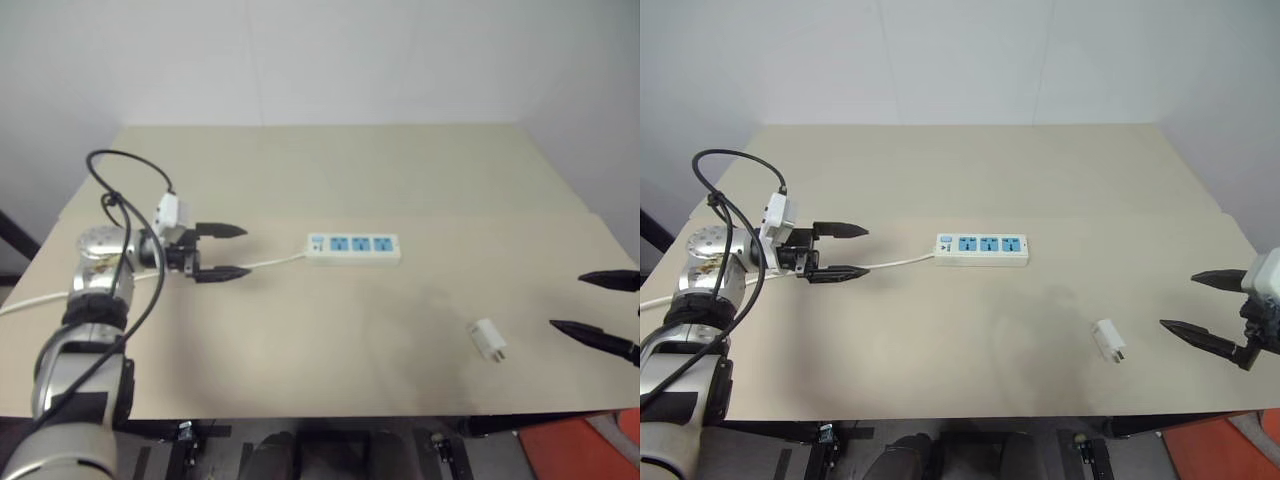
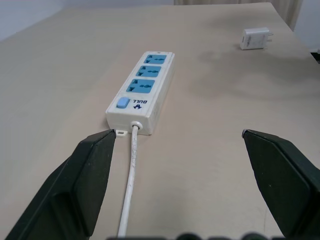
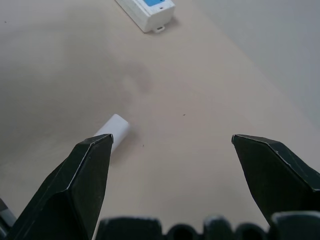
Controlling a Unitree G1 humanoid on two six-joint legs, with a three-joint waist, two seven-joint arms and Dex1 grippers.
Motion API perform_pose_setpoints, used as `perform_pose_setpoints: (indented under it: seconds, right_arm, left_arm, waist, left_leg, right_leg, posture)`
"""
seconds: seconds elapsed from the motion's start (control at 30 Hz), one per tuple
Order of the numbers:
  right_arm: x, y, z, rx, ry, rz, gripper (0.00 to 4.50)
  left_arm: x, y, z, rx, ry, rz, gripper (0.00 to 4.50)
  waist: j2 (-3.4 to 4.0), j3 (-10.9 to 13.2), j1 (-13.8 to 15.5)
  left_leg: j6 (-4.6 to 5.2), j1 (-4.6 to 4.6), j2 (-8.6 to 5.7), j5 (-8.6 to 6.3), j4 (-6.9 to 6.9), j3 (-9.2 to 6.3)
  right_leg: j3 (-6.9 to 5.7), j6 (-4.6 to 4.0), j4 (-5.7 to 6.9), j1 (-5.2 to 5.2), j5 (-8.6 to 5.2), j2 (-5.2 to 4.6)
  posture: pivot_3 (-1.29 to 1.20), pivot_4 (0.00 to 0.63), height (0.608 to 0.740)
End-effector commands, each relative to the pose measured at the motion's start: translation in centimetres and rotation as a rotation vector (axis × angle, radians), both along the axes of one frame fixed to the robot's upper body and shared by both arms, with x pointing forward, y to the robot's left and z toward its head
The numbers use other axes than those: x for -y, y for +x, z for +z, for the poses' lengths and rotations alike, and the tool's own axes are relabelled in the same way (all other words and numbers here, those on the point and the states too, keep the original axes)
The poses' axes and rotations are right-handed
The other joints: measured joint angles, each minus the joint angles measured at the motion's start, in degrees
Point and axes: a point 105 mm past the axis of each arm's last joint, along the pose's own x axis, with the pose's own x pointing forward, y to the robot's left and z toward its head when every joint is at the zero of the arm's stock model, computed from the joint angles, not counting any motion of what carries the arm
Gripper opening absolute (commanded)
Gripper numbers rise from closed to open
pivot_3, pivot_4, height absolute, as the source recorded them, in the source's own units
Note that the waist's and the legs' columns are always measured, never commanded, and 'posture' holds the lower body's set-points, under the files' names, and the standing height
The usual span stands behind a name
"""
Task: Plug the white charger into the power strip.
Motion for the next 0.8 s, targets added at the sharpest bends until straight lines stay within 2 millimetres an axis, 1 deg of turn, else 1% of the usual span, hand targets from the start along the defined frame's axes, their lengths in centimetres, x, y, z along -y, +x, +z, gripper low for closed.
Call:
perform_pose_setpoints:
  seconds: [0.03, 0.4, 0.5, 0.63, 0.73, 0.8]
  right_arm:
    - [0.0, 0.1, 0.8, 0.04, -0.009, 0.007, 4.5]
    - [-0.6, -0.5, 0.2, 0.08, -0.005, 0.003, 4.5]
    - [-1.2, -0.6, -0.1, 0.087, 0.003, 0.002, 4.5]
    - [-2.1, -0.6, -0.1, 0.1, 0.009, 0.018, 4.5]
    - [-3.0, -0.5, 0.4, 0.129, 0.007, 0.03, 4.5]
    - [-3.7, -0.5, 0.8, 0.154, -0.011, 0.039, 4.5]
  left_arm:
    - [0.0, 0.4, 1.1, 0.044, -0.011, 0.001, 4.44]
    - [1.3, 1.8, 0.4, 0.046, -0.025, 0.019, 4.44]
    - [2.5, 2.4, 0.4, 0.017, -0.083, 0.023, 4.44]
    - [4.4, 3.1, -0.7, -0.014, -0.005, 0.008, 4.44]
    - [5.9, 4.0, -1.4, -0.011, 0.044, 0.04, 4.44]
    - [6.5, 4.4, -2.1, -0.001, 0.1, 0.063, 4.44]
  waist:
    - [0.0, 0.0, 0.0]
    - [-0.01, 0.0, 0.4]
    - [-0.01, 0.0, 0.4]
    - [-0.02, 0.0, 0.4]
    - [-0.04, 0.0, 0.4]
    - [-0.05, 0.0, 0.5]
  left_leg:
    - [0.0, 0.0, 0.0, 0.0, 0.0, 0.0]
    - [0.0, -0.06, -0.03, 0.0, 0.02, 0.0]
    - [0.0, -0.06, -0.04, 0.0, 0.05, 0.0]
    - [0.01, -0.07, -0.06, 0.0, 0.08, 0.0]
    - [0.01, -0.08, -0.08, 0.0, 0.08, 0.01]
    - [0.01, -0.11, -0.08, 0.0, 0.08, 0.0]
  right_leg:
    - [0.0, 0.0, 0.0, 0.0, 0.0, 0.0]
    - [-0.03, 0.0, -0.02, 0.0, 0.0, 0.0]
    - [-0.04, 0.0, -0.01, 0.01, 0.0, 0.0]
    - [-0.05, 0.01, -0.01, 0.03, 0.0, 0.0]
    - [-0.06, 0.02, 0.0, 0.03, 0.0, 0.0]
    - [-0.07, 0.02, 0.0, 0.02, 0.0, 0.0]
  posture:
    - [0.0, 0.15, 0.74]
    - [0.0, 0.15, 0.74]
    - [0.0, 0.15, 0.74]
    - [0.0, 0.15, 0.74]
    - [0.0, 0.15, 0.74]
    - [0.0, 0.15, 0.74]
